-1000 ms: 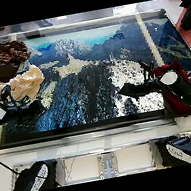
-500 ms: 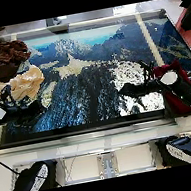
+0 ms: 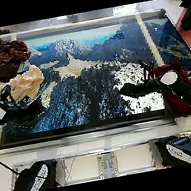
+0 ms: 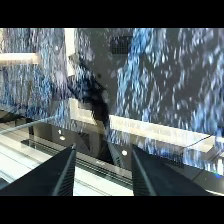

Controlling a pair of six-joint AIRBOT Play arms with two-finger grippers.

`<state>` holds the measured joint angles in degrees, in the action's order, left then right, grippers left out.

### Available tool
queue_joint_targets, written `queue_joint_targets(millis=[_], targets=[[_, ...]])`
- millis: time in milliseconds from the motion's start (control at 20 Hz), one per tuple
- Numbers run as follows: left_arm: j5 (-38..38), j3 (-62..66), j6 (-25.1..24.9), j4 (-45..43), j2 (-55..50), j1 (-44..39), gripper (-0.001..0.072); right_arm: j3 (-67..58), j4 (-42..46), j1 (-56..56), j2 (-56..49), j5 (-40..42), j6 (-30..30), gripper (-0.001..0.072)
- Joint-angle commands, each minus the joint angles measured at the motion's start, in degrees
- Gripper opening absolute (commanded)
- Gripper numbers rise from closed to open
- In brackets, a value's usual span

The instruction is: Fold the shirts.

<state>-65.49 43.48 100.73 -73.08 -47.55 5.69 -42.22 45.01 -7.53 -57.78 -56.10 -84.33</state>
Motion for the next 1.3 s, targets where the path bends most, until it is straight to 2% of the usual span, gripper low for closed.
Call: queue_joint_targets(millis=[0, 400, 500, 650, 750, 850, 900, 950, 1000, 1050, 1100, 1150, 1250], targets=[[0.15, -0.02, 0.0, -0.02, 0.04, 0.02, 0.0373, 0.02, -0.09, -0.02, -0.02, 1.22, -0.02, 0.0412], [1.97, -0.02, 0.0, 0.07, 0.04, 0.02, 0.0373, 0.02, 0.02, -0.02, -0.02, 5.6, 0.11, 0.0412], [6.43, 0.0, 0.0, -0.24, 0.04, 0.04, 0.0372, 0.02, 0.44, 0.0, -0.02, 8.11, 0.13, 0.0412], [8.72, -0.02, -0.04, 0.35, 0.04, 0.02, 0.0372, 0.02, 2.36, 0.04, -0.02, 9.22, 0.17, 0.0412], [21.22, -0.02, -1.2, -3.17, 0.04, 0.04, 0.0372, 0.02, 5.81, 0.04, -0.02, 9.68, 0.37, 0.0412], [38.47, 0.02, -2.82, -11.74, -0.11, 0.11, 0.0372, 0.02, 9.77, 0.07, -0.02, 10.69, 0.44, 0.0413], [44.83, 0.35, -2.05, -16.87, -0.87, 0.9, 0.0372, 0.02, 11.28, 0.04, -0.02, 11.32, 0.42, 0.0413], [45.53, 1.81, -0.44, -18.78, -2.78, 2.45, 0.0372, 0.02, 12.2, 0.04, -0.02, 12.13, 0.44, 0.0414], [42.4, 4.5, -0.26, -18.62, -6.25, 4.61, 0.0392, 0.02, 12.52, 0.04, -0.02, 13.31, 0.7, 0.0414], [38.36, 7.87, -0.85, -18.62, -10.64, 6.43, 0.0527, 0.02, 12.52, 0.04, -0.02, 14.67, 1.33, 0.042], [34.91, 11.56, -2.8, -18.6, -15.15, 7.54, 0.0623, 0.02, 12.5, 0.04, -0.02, 15.87, 2.1, 0.049], [31.93, 15.74, -4.81, -18.34, -19.65, 7.93, 0.0641, 0.02, 12.52, 0.04, -0.02, 16.72, 2.4, 0.057], [27.04, 25.57, -9.33, -17.35, -29.44, 7.87, 0.0691, 0.02, 12.55, 0.04, -0.02, 17.05, 3.37, 0.0612]])
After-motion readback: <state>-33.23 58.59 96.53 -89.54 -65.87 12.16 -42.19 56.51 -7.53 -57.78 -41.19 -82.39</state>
